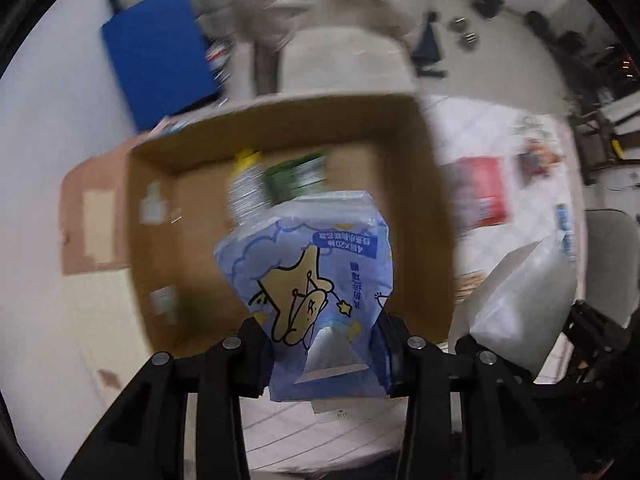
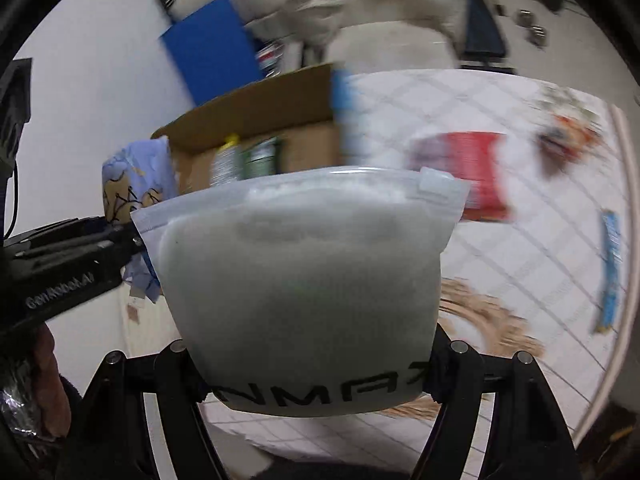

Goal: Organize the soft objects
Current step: 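Carry tissue pack and NMAX pouch into the box and open both grippers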

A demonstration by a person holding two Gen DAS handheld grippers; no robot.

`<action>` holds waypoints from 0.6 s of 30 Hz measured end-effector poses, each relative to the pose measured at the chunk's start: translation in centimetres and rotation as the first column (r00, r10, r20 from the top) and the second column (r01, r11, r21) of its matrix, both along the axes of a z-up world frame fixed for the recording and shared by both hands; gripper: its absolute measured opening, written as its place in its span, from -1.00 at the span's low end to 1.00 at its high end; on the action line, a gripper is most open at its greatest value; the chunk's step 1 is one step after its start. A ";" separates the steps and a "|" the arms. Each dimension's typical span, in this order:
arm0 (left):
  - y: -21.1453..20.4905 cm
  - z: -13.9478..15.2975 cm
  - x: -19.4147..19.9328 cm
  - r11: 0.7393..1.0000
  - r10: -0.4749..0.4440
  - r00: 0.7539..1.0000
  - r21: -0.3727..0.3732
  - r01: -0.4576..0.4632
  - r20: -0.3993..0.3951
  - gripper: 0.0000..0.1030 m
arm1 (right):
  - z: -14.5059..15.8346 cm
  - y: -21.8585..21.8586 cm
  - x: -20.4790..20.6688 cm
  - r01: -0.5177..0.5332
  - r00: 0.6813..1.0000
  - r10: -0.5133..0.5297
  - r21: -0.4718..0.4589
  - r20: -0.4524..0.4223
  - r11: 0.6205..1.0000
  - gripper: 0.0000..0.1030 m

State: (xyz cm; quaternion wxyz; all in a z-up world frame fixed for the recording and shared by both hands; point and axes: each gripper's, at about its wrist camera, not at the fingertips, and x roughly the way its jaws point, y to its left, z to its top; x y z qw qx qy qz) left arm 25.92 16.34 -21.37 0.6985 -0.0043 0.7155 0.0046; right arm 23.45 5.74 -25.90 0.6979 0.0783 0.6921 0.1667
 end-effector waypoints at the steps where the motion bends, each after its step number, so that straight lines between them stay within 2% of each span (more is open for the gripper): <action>1: 2.0 -1.3 0.0 1.000 0.018 0.999 0.010 -0.018 -0.035 -0.28 | -0.6 2.3 0.3 -0.015 1.000 0.015 0.001 -0.012 1.000 0.51; 4: 6.0 -4.7 0.3 0.999 0.044 0.990 0.001 -0.044 -0.131 -0.28 | -3.4 7.3 0.9 -0.045 0.997 0.045 0.008 -0.066 0.999 0.51; 8: 9.2 -8.7 0.7 0.998 0.054 0.971 -0.022 -0.061 -0.232 -0.28 | -7.5 11.9 1.7 -0.054 0.992 0.051 -0.026 -0.112 0.998 0.51; 13: 11.2 -12.3 1.0 0.997 0.054 0.946 -0.038 -0.070 -0.319 -0.28 | -10.8 14.7 2.0 -0.045 0.985 0.038 -0.040 -0.168 0.998 0.51; 18: 11.5 -14.4 1.0 0.995 0.055 0.930 -0.057 -0.081 -0.363 -0.23 | -13.0 16.3 2.1 -0.041 0.980 0.028 -0.064 -0.198 0.997 0.51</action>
